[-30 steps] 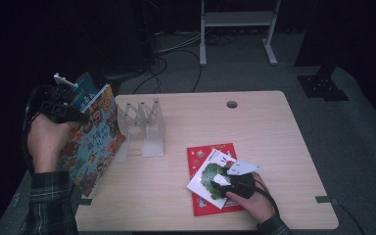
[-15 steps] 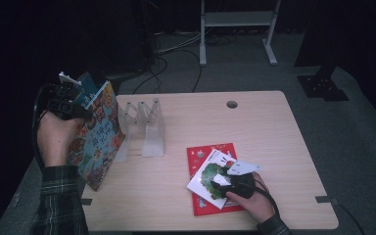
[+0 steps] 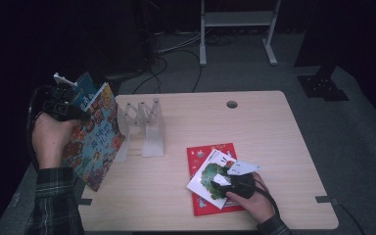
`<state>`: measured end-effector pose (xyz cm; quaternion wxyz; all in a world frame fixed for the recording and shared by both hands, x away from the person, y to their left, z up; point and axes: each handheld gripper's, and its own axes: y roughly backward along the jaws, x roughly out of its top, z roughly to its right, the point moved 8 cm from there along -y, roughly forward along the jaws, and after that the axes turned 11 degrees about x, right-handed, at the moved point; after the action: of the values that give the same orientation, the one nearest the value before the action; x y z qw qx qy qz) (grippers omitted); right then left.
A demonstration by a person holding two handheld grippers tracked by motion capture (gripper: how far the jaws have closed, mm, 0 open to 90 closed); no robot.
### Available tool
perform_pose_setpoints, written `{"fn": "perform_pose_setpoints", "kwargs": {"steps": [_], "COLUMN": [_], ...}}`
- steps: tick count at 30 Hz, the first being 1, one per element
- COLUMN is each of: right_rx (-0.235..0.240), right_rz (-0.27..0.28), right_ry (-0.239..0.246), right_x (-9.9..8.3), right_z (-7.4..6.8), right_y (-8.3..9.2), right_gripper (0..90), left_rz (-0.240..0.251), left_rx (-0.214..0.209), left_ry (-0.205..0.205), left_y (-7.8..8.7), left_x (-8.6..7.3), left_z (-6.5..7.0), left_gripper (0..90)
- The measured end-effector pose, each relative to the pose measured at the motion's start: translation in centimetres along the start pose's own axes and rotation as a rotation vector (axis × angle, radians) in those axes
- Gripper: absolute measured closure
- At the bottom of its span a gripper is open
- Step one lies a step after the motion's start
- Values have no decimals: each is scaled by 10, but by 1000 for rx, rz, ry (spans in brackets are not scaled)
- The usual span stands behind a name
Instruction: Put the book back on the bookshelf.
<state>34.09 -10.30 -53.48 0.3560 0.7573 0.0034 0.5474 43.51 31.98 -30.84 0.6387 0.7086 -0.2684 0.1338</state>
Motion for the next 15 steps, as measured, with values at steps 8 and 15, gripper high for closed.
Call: {"fn": "perform_pose_setpoints", "kwargs": {"steps": [8, 15], "right_rx": [0, -1], "right_rz": [0, -1], "right_ry": [-2, -1], "right_x": [0, 0], "right_z": [0, 0], "right_y": [0, 0], "right_gripper": [304, 304], "left_rz": [25, 55], "left_rx": [4, 17], "left_ry": [3, -12], "left_y": [15, 32], "left_x": [0, 2], "left_z": [-6, -9], "left_gripper": [788, 794]}}
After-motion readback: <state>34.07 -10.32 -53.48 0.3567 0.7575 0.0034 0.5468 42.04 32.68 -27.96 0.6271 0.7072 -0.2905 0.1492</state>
